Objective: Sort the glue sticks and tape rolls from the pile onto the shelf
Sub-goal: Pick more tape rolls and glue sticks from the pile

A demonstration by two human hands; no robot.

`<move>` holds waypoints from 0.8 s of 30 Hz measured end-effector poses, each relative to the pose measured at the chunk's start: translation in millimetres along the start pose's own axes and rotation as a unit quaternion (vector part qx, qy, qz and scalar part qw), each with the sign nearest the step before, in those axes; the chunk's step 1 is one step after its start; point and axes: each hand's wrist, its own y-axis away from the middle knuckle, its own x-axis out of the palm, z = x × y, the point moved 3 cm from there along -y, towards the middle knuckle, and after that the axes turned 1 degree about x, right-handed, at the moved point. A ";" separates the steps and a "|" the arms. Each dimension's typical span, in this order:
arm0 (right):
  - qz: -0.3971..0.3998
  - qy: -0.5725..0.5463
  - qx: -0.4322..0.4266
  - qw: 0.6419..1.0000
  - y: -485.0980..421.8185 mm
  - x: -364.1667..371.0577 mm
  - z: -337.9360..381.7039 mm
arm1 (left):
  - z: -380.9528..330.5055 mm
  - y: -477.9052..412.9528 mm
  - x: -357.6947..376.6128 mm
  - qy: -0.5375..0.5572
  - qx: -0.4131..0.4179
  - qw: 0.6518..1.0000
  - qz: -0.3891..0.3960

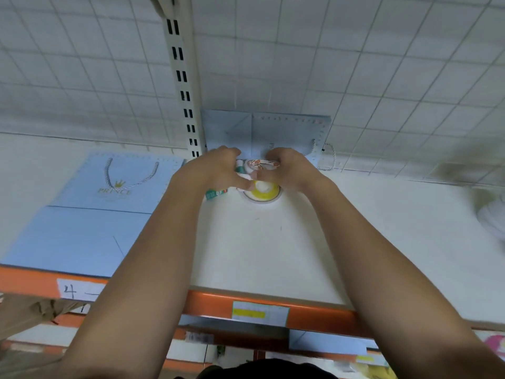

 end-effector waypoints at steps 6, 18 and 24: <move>-0.022 -0.034 -0.011 0.999 13.0 -11.7 -16.8 | -7.5 -16.5 -3.8 -0.011 -0.015 0.999 0.043; -0.040 -0.057 -0.014 0.997 66.5 -25.9 -37.7 | -33.4 18.9 16.0 0.020 0.056 0.995 -0.081; -0.084 -0.065 -0.007 0.994 107.6 -44.5 -51.9 | -74.6 48.9 30.2 0.075 0.119 0.985 -0.096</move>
